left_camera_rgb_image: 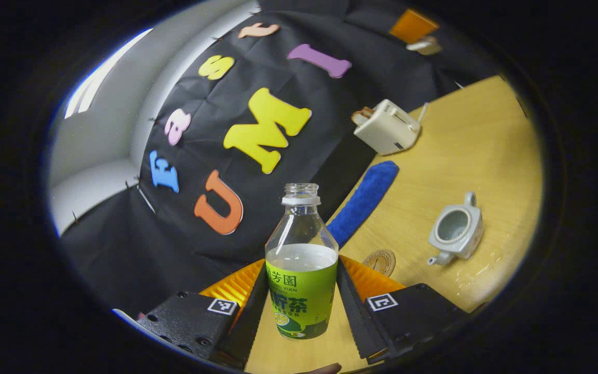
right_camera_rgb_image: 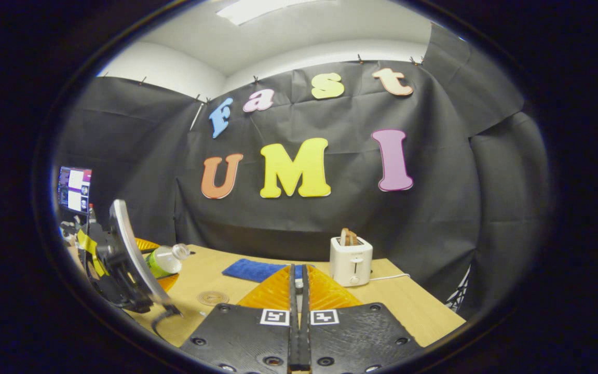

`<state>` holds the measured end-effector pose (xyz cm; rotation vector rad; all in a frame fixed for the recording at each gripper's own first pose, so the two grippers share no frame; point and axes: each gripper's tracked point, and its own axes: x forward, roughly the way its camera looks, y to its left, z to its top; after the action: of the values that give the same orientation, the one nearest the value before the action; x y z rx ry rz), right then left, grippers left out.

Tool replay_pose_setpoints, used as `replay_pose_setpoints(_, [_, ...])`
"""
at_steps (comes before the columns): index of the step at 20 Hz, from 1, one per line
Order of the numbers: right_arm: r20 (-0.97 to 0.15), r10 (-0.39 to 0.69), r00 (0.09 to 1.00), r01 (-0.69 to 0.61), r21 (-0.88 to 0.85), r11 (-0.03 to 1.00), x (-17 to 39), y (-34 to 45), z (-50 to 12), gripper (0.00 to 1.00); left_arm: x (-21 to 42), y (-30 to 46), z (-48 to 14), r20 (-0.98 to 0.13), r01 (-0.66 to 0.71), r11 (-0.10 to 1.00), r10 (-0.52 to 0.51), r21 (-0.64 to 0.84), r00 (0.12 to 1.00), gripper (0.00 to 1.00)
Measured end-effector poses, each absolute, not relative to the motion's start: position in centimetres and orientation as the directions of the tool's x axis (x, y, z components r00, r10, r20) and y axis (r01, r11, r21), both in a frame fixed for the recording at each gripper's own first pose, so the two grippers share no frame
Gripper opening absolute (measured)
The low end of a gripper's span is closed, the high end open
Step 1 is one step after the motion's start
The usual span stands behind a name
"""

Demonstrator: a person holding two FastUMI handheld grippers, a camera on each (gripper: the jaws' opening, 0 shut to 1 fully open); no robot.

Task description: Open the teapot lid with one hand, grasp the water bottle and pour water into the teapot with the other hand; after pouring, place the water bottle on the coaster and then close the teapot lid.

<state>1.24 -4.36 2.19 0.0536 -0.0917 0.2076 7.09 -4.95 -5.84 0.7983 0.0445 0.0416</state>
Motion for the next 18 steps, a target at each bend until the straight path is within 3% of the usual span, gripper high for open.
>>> replay_pose_setpoints(4, [0.089, 0.219, 0.972, -0.223, 0.04, 0.974, 1.2, -3.6, 1.9, 0.0, 9.7, -3.7, -4.2, 0.012, -0.043, 0.935, 0.042, 0.352, 0.999, 0.76])
replay_pose_setpoints(8, [0.062, 0.213, 0.975, -0.215, 0.033, 0.976, 2.0, -3.7, 0.8, 0.0, 13.1, -4.5, -5.6, -0.004, 0.054, 0.998, -0.054, -0.038, 0.999, 0.78])
replay_pose_setpoints(11, [0.051, 0.206, 0.977, -0.208, 0.037, 0.977, 2.4, -3.9, 0.5, 0.0, 15.5, -4.7, -7.8, -0.022, 0.066, 0.993, -0.069, -0.099, 0.997, 0.79])
replay_pose_setpoints(18, [0.038, 0.187, 0.982, -0.188, 0.05, 0.981, 3.1, -4.8, -0.2, 0.0, 18.2, -5.9, -9.2, -0.014, 0.052, 0.997, -0.053, -0.056, 0.998, 0.78])
